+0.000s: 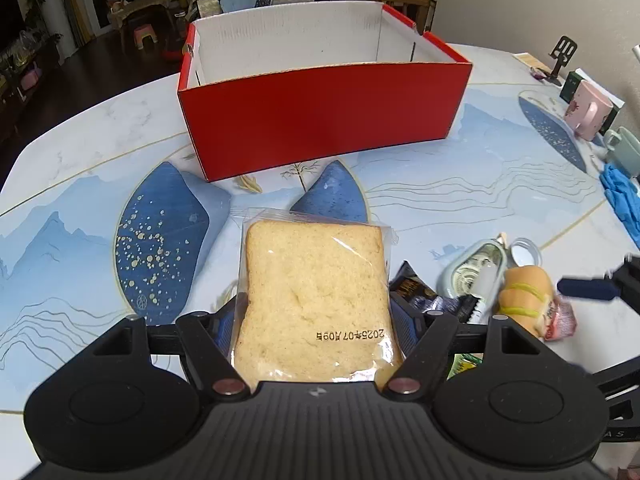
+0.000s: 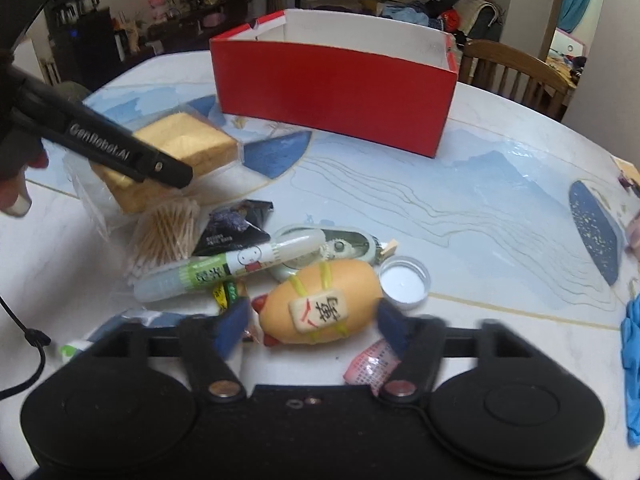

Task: Organize objects
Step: 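Grasp the packaged bread slice with the left gripper while the right grasps the yellow bun toy, then carry the bread and bun toy with both grippers over the red box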

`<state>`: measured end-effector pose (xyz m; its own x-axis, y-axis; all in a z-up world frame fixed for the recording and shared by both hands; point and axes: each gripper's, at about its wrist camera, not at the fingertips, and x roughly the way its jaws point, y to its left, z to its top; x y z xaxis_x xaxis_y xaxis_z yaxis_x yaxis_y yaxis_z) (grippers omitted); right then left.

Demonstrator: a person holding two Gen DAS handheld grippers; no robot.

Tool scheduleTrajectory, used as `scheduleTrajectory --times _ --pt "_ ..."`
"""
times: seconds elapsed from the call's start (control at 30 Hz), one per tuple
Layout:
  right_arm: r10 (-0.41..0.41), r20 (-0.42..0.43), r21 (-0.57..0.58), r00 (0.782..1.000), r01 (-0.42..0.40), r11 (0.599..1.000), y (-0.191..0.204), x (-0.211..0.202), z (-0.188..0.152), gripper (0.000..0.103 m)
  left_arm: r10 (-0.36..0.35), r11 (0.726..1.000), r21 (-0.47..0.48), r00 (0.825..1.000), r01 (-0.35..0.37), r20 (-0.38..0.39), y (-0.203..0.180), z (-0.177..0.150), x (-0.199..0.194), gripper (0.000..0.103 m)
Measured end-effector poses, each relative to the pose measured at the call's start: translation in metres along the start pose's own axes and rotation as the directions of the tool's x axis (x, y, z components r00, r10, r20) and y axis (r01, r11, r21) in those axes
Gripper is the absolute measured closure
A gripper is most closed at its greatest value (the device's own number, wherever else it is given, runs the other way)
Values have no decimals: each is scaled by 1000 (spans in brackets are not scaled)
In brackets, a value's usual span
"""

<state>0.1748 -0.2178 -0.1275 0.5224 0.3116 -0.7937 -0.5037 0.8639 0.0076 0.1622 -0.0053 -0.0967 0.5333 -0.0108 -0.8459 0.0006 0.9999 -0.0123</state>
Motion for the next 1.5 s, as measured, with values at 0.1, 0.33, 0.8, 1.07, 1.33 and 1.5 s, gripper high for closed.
scheduleTrajectory --times 0.1,0.33,0.8,1.07,1.33,1.5 --pt "-6 -5 -26 1000 6 1000 -1 4 3 18 -1 1000 -6 1000 1 4 -1 -4 -7 30" --pt "27 -51 -41 998 -29 999 -7 19 2 23 2 1000 -23 1000 -2 6 -6 -12 -18 30" --pt "59 36 20 998 -59 998 -32 -21 26 35 -4 997 -79 999 7 35 -21 -4 -40 30" --pt "78 104 34 991 -82 996 -52 -42 70 35 -8 996 -86 997 15 83 -29 33 -49 30" --pt "74 147 32 986 -80 996 -71 -42 122 35 5 998 -62 993 3 122 -24 87 -46 30" --pt "48 145 18 988 -51 999 -78 -29 154 36 27 996 -86 991 -16 129 -8 127 -35 30"
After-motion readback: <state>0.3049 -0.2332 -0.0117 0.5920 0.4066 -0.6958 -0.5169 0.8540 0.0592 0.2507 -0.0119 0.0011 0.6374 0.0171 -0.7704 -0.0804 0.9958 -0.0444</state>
